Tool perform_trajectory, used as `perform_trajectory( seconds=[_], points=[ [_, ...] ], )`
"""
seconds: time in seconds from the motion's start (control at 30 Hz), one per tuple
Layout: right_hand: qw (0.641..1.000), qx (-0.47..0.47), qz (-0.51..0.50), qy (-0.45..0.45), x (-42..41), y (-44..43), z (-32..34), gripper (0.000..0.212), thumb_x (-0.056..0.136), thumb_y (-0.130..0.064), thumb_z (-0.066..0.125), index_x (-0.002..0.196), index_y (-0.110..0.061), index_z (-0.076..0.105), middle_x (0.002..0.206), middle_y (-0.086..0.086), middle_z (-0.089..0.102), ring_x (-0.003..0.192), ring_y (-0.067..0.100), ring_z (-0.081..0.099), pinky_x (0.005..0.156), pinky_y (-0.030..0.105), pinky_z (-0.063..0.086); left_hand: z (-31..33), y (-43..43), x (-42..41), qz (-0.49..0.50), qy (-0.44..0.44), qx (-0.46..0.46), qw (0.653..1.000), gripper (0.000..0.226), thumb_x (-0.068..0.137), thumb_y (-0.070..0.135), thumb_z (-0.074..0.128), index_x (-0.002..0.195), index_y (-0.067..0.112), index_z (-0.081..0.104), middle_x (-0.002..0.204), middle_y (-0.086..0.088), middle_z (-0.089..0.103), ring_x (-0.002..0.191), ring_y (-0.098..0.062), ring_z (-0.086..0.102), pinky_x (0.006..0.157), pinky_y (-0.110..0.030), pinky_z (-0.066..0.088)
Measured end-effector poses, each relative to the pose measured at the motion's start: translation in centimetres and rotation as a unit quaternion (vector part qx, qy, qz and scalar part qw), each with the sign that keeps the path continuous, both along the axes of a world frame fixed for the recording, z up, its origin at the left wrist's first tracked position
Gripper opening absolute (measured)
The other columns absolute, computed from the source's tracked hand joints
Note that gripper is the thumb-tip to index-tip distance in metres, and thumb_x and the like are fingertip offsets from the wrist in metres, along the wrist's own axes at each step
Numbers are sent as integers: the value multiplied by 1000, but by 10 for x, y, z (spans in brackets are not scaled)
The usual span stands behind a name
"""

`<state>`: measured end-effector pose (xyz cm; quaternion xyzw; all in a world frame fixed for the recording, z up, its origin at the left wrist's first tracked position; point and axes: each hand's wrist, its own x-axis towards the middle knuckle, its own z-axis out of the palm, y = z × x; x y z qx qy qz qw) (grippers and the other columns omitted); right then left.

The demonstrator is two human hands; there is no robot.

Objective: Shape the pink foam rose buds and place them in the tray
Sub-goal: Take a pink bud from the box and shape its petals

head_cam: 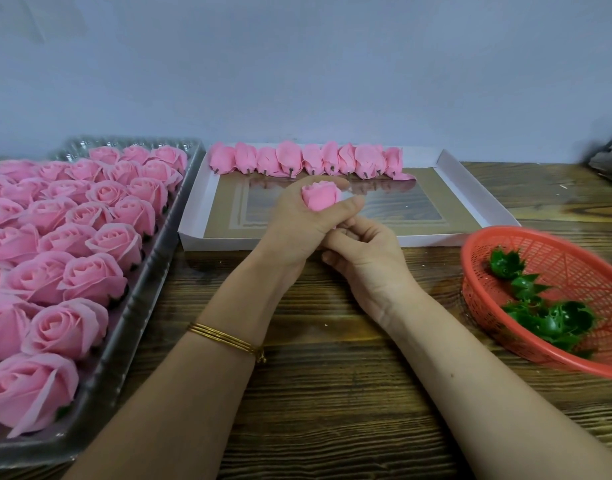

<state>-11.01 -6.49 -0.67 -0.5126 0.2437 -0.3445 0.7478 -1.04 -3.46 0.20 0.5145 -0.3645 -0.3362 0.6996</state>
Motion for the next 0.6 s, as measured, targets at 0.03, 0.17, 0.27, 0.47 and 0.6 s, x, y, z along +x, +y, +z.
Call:
perform_trajectory(
  seconds=[0.03,0.17,0.27,0.47,0.6],
  points=[
    [1000,2,0,1,0,0,0,13,83,9,63,92,1,67,75,9,61,71,14,54,61,19,43,0,0,0,2,-4,3,1000,20,78,6,78,94,12,66,66,6,64,55,-9,62,52,-20,50],
    [1000,17,19,-5,-2,-2,2,8,86,7,59,85,2,66,65,6,60,63,11,55,60,18,43,3,2,0,-5,-26,29,999,21,71,21,79,89,19,69,65,7,60,55,-6,55,44,-19,41],
    [999,18,33,-8,-3,-2,3,15,86,6,58,75,-2,65,64,6,60,62,11,55,59,17,44,4,3,0,-12,-37,44,998,25,68,28,78,90,20,70,62,7,60,52,-7,51,42,-19,36],
    [998,53,28,-15,-3,-4,5,18,87,0,47,79,-5,63,74,10,61,70,17,59,63,22,50,7,6,2,13,-52,24,998,16,77,12,81,89,15,70,70,5,66,64,-9,63,55,-24,51],
    [996,77,0,-44,-4,-5,6,15,83,-16,55,82,-6,65,75,12,63,71,22,62,59,23,52,9,8,1,46,-89,-16,995,13,80,3,76,83,11,67,68,11,69,60,1,63,53,-14,49]
  ],
)
